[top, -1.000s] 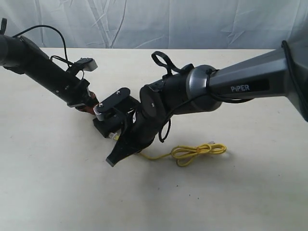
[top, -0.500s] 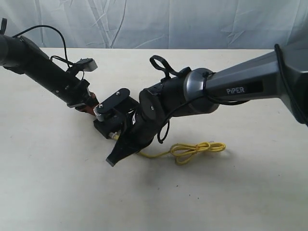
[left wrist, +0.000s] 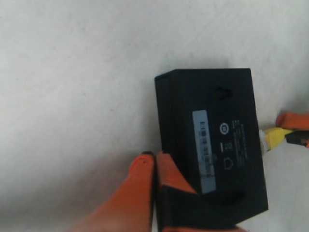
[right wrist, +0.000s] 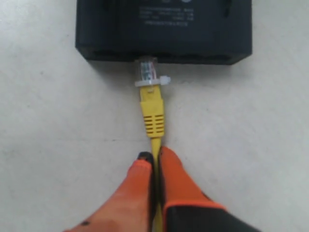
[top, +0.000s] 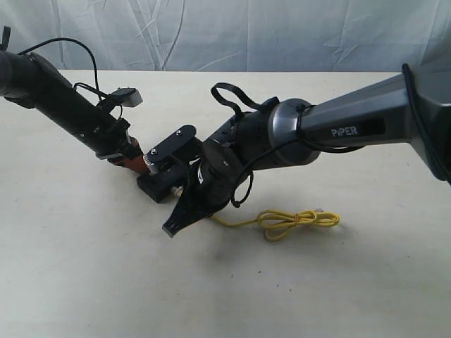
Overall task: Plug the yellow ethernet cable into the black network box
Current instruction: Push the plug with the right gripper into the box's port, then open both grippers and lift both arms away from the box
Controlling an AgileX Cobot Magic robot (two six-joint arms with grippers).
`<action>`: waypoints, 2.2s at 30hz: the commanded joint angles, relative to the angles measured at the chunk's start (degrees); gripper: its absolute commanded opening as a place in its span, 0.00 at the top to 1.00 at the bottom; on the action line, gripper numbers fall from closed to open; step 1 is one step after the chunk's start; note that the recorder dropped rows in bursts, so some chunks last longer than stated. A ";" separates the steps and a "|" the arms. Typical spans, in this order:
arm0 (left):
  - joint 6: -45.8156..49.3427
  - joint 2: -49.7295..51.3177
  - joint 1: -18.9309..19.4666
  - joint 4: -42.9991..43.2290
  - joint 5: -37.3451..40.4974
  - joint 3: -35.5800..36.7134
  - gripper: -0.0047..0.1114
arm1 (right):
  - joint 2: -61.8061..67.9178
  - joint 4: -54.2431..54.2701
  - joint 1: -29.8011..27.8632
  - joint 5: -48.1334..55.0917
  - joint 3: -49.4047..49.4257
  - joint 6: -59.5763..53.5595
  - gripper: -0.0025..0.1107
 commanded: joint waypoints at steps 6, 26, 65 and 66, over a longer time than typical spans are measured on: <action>-0.13 -0.22 -0.31 -0.33 1.10 -0.43 0.96 | -0.05 -0.90 -0.10 -0.87 0.08 0.30 0.99; -0.13 -0.22 -0.31 -1.01 1.10 -0.43 0.96 | -0.05 0.68 -0.10 -2.06 0.08 -7.26 0.99; -0.48 -0.22 0.24 -0.87 3.51 -0.66 0.96 | -1.74 2.99 -0.10 -3.68 0.08 2.22 0.57; -0.65 -0.22 0.72 -0.58 3.51 -0.84 0.96 | -2.92 3.94 -0.10 -2.27 0.08 2.22 0.58</action>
